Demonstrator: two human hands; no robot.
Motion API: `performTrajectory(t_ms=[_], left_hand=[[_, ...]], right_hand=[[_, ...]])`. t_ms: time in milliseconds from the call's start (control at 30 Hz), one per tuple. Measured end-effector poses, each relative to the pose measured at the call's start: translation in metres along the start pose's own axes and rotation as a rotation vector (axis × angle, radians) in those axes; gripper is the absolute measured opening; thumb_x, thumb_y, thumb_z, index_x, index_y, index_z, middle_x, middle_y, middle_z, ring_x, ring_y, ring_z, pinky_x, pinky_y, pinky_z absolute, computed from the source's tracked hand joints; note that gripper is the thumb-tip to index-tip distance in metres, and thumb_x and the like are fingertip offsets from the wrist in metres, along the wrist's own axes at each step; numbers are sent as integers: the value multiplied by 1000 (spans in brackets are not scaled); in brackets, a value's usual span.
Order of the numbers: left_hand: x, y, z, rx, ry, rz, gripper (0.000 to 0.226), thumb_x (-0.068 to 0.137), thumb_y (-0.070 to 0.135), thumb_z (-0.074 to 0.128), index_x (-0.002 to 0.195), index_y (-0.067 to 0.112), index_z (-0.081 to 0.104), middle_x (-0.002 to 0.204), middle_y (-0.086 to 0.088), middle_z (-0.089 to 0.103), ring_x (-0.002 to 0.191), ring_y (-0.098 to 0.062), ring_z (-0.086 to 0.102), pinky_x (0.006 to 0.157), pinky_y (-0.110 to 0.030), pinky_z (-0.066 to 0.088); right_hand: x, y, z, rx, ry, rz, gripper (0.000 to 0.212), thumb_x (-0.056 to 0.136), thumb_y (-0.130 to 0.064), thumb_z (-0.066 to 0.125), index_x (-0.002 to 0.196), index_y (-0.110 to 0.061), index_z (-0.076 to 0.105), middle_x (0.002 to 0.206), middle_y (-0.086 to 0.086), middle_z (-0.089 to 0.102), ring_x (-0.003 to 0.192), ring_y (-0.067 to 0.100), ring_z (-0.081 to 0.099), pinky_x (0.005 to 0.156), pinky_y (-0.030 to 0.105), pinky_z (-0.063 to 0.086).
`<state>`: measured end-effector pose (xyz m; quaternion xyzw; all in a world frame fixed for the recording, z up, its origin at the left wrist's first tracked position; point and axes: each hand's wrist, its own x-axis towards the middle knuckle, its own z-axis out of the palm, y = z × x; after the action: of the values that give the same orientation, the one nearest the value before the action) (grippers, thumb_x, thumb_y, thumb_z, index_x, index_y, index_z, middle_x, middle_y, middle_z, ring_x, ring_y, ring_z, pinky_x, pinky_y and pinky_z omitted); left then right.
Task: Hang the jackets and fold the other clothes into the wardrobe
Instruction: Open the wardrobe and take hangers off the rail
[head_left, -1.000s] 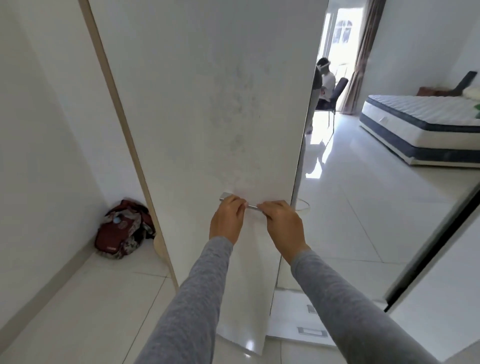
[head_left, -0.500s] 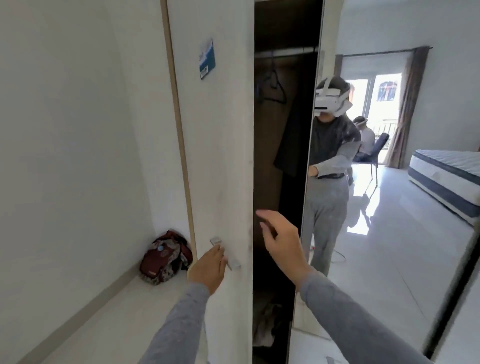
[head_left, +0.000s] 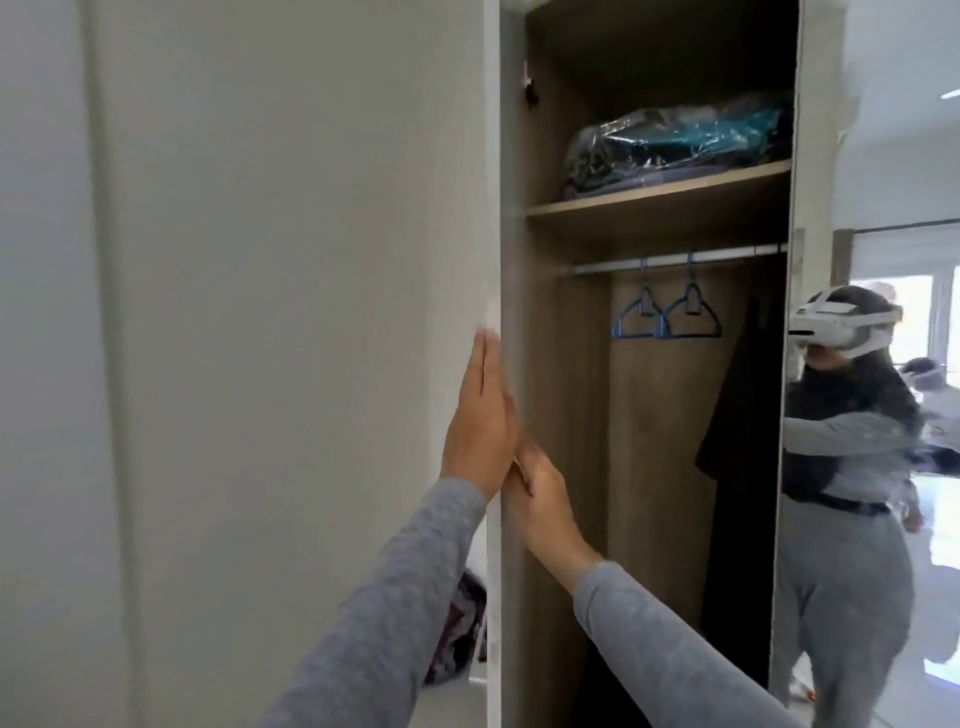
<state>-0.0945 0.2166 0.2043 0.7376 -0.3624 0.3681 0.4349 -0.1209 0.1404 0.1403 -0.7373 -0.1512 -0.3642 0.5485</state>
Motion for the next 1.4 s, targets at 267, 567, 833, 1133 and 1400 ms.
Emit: performTrajectory(t_ms=[267,567,833,1133,1400], left_hand=[[58,-63,-50,670,215,269,71,86,11,53,144,-5,15,154,-17,22,143,-25,13,118,-36,7],[93,-150,-100,1036,201,357,53,88,9,31,138,-8,37,147,-20,35,138,-28,33,114,-38,16],[110,-224,-122,1088,233,289,54,89,18,30,138,-5,38,145,-16,40,134,-25,41,111,-34,28],[117,-278,-120,1143,256,346,53,98,26,27,143,-2,30,151,-15,29,141,-24,27,114,-36,21],[117,-293,-111,1190,278,294,56,97,29,26,145,0,29,152,-15,27,142,-27,24,115,-38,20]], right_hand=[[81,-4,57,-168,-60,-105,54,100,-21,43,148,-30,21,157,-10,17,143,3,15,119,30,16],[171,21,122,-356,66,-258,53,101,-21,39,150,-22,18,158,-7,9,145,5,6,110,12,4],[210,52,178,-523,30,-392,55,100,-23,38,150,-21,16,158,-7,3,144,4,0,114,18,2],[234,98,202,-797,11,-483,58,99,-41,15,149,-29,-11,159,-1,-9,146,13,-12,117,31,-11],[233,125,197,-828,-31,-493,58,98,-48,8,149,-28,-12,159,0,-6,146,14,-10,117,32,-9]])
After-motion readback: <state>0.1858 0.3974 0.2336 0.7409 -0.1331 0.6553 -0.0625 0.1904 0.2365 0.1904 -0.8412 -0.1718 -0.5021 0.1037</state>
